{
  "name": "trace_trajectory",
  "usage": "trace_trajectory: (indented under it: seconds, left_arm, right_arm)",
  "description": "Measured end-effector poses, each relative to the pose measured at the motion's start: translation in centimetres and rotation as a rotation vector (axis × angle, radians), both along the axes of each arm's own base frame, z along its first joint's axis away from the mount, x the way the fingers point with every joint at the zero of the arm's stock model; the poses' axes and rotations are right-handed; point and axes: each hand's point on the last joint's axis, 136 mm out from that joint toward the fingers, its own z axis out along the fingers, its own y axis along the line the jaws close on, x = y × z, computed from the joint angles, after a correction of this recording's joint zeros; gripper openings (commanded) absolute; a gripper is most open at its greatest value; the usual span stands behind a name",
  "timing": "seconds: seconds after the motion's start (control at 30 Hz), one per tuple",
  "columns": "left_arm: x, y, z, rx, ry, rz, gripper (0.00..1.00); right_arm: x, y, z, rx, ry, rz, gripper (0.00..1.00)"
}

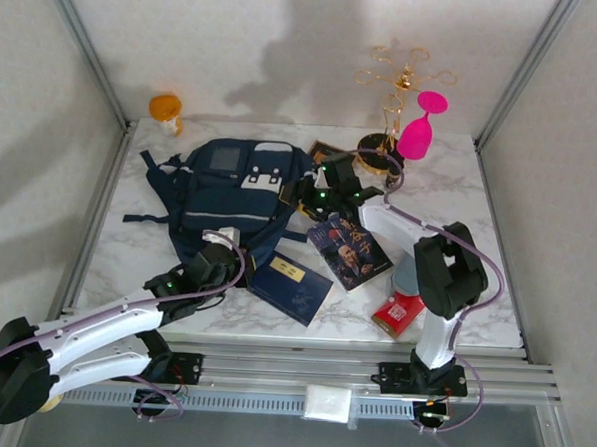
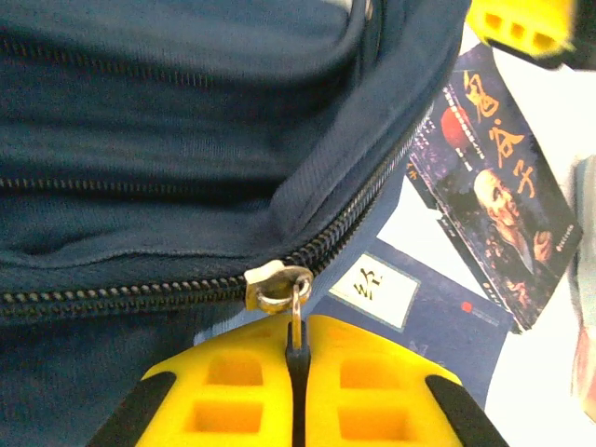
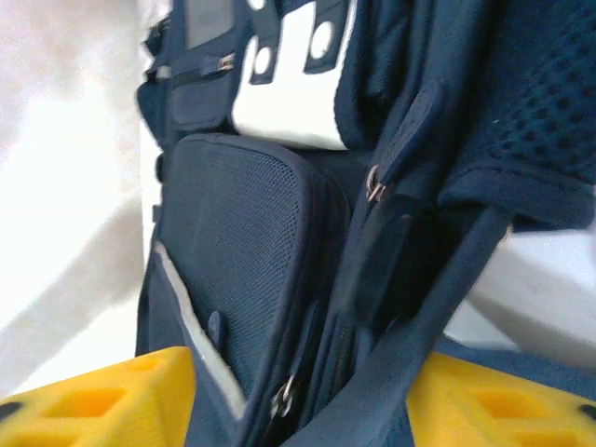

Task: Pack the student bag

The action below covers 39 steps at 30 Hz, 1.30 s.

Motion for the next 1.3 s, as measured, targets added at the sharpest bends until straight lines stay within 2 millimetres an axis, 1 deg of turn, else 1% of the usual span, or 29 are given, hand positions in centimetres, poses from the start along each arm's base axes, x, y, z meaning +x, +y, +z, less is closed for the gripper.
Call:
trace_trajectory:
  seconds: [0.1, 0.17, 0.27, 0.37, 0.4, 0.47, 0.57, 0.63, 0.7, 0.73, 0.83, 0.9, 0.97, 1.1, 1.2, 1.3]
  left_arm:
    - [0.3, -0.3, -0.2, -0.002, 0.000, -0.002, 0.00]
    - [0.5, -0.6, -0.2, -0.004, 0.001, -0.002, 0.00]
    - [1.1, -1.2, 0.2, -0.011, -0.004, -0.004, 0.00]
    - [1.7, -1.9, 0.7, -0.022, -0.009, -0.010, 0.00]
    - [1.8, -2.0, 0.9, -0.025, -0.011, -0.011, 0.00]
    - [1.9, -2.2, 1.3, -0.032, -0.016, -0.014, 0.00]
    - [2.0, -2.4, 1.5, -0.036, -0.016, -0.017, 0.00]
    - [2.2, -2.6, 1.5, -0.032, -0.012, -0.017, 0.00]
    - [2.2, -2.6, 1.5, -0.030, -0.011, -0.016, 0.00]
    - [2.2, -2.5, 1.4, -0.026, -0.009, -0.013, 0.00]
    - [2.4, -1.7, 1.1, -0.001, 0.002, 0.020, 0.00]
    - [2.3, -0.9, 1.0, 0.018, 0.012, 0.047, 0.00]
    - [2.1, -0.6, 1.3, 0.015, 0.013, 0.056, 0.00]
    - [1.3, -0.1, 1.8, -0.001, 0.028, 0.064, 0.00]
    - [0.6, 0.3, 2.1, -0.005, 0.037, 0.066, 0.00]
    - [0.3, 0.7, 2.4, -0.014, 0.039, 0.075, 0.00]
  right_arm:
    - [-2.4, -1.6, 0.4, 0.002, 0.016, -0.030, 0.80]
    - [-4.0, -1.7, 0.8, 0.021, 0.027, -0.035, 0.83]
    - [-6.4, 0.1, 0.8, 0.079, 0.057, -0.022, 0.83]
    - [-8.3, 1.9, -0.3, 0.127, 0.122, -0.026, 0.84]
    - [-8.6, 2.4, -0.8, 0.134, 0.141, -0.035, 0.84]
    - [-8.6, 3.2, -1.5, 0.144, 0.163, -0.058, 0.81]
    - [-7.8, 4.4, -2.5, 0.154, 0.187, -0.096, 0.69]
    - [-7.3, 4.8, -3.2, 0.152, 0.201, -0.118, 0.55]
    - [-6.5, 5.3, -3.8, 0.135, 0.196, -0.125, 0.37]
    - [-6.1, 5.7, -4.0, 0.123, 0.195, -0.125, 0.32]
    - [-4.7, 7.4, -3.8, 0.077, 0.158, -0.093, 0.16]
    - [-4.1, 8.5, -3.0, 0.055, 0.112, -0.065, 0.07]
    - [-4.2, 8.9, -2.5, 0.041, 0.086, -0.039, 0.02]
    - [-4.8, 8.7, -2.3, -0.006, 0.044, 0.018, 0.00]
    - [-4.4, 7.3, -1.5, -0.023, 0.010, 0.040, 0.00]
    - [-3.0, 4.9, -0.5, -0.018, -0.015, 0.051, 0.00]
